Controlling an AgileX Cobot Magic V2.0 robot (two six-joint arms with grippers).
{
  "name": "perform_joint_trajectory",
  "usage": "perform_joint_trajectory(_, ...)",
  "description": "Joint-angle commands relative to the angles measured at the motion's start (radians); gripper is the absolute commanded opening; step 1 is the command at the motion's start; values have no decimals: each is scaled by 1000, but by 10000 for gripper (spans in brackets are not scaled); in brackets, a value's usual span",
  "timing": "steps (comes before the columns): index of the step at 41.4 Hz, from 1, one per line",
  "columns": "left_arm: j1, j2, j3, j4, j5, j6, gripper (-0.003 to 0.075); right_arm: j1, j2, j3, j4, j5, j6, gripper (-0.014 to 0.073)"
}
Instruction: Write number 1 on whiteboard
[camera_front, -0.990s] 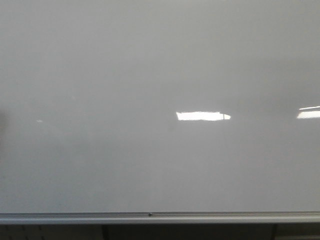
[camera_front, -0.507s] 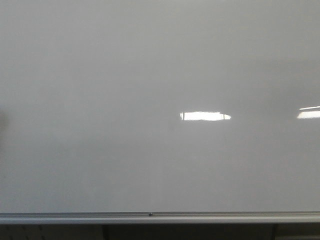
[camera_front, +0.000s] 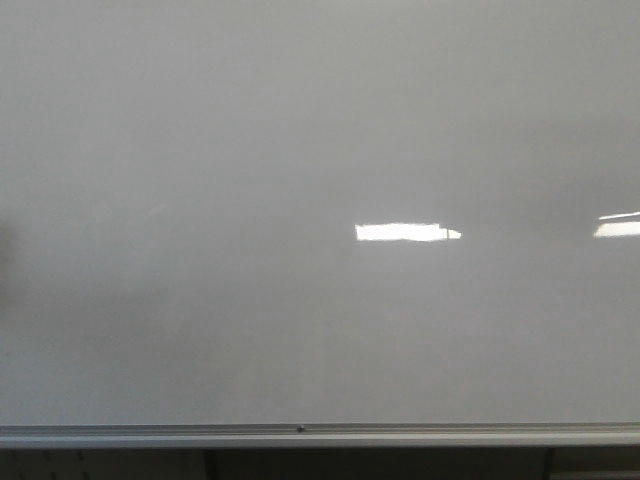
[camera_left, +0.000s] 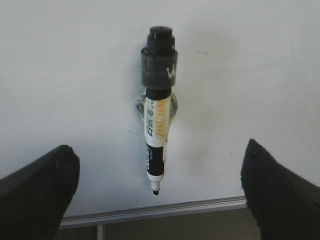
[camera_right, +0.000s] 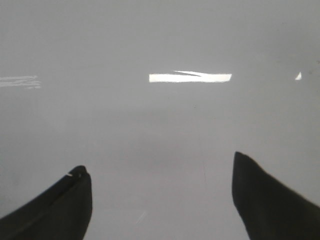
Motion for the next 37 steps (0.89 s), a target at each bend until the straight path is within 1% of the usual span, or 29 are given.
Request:
perform_joint_trajectory(1,17,54,-27,1,-128,0,618,-2,17,-37,5,-71,-9,601)
perform_joint_trajectory(13,31,237,-27,5,-345,23,618,-2,17,-37,5,-72,-9,601)
perform_joint_trajectory(22,31,325,-27,5,-401,34,618,-2,17,-37,5,-72,-9,601)
perform_joint_trajectory(25,31,347,-29,5,-434,60,618,-2,17,-37,5,-72,-9,601)
perform_joint_trajectory(32,31,380,-29,5,-524,60,618,-2,17,-37,5,-72,-9,601)
perform_joint_trajectory(37,31,398,-33,-10,-554,60,618,-2,17,-37,5,-72,-9,601)
